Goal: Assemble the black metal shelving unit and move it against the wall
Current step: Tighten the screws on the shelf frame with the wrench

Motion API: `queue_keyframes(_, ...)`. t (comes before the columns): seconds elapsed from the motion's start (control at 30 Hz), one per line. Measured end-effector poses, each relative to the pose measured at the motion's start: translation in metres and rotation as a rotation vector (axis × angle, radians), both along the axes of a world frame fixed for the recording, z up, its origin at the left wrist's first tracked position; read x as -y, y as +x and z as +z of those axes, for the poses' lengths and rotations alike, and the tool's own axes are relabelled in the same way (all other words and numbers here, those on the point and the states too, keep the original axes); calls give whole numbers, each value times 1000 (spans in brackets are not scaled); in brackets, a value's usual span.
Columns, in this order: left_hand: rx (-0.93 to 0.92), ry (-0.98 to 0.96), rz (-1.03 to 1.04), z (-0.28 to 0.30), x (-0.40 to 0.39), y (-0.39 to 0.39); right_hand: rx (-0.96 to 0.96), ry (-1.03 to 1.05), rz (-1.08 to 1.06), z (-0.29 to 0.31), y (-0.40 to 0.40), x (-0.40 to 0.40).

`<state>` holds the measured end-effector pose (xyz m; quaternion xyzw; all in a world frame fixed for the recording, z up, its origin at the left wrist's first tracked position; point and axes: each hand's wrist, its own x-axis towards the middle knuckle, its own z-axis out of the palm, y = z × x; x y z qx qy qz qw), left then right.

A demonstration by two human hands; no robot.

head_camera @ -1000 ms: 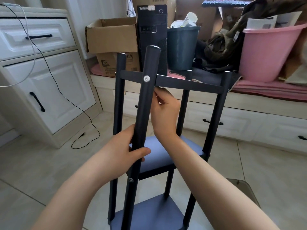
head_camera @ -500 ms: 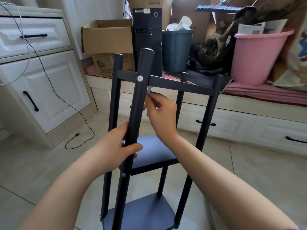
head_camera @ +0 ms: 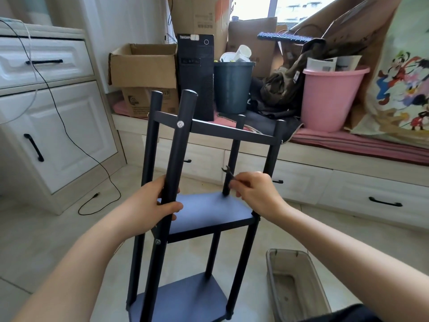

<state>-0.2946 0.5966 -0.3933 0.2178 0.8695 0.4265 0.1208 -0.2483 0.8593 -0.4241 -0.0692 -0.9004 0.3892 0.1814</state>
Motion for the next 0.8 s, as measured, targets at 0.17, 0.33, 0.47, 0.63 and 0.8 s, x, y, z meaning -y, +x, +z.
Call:
queue_keyframes(0.17, -8, 10, -5, -2, 1, -2, 93, -11, -138, -15, 12, -29)
queue_keyframes(0.33, 4, 15, 5, -4, 5, -4, 126, -131, -224, -22, 10, -54)
queue_keyframes(0.47, 18, 24, 18, -4, 8, -6, 160, -286, -217, -23, 8, -60)
queue_keyframes(0.63, 42, 37, 17, -3, 11, -7, 146, -376, -188, -22, 6, -57)
queue_keyframes(0.8, 26, 33, 10, -4, 14, -7, 88, -411, -159, -18, 6, -52)
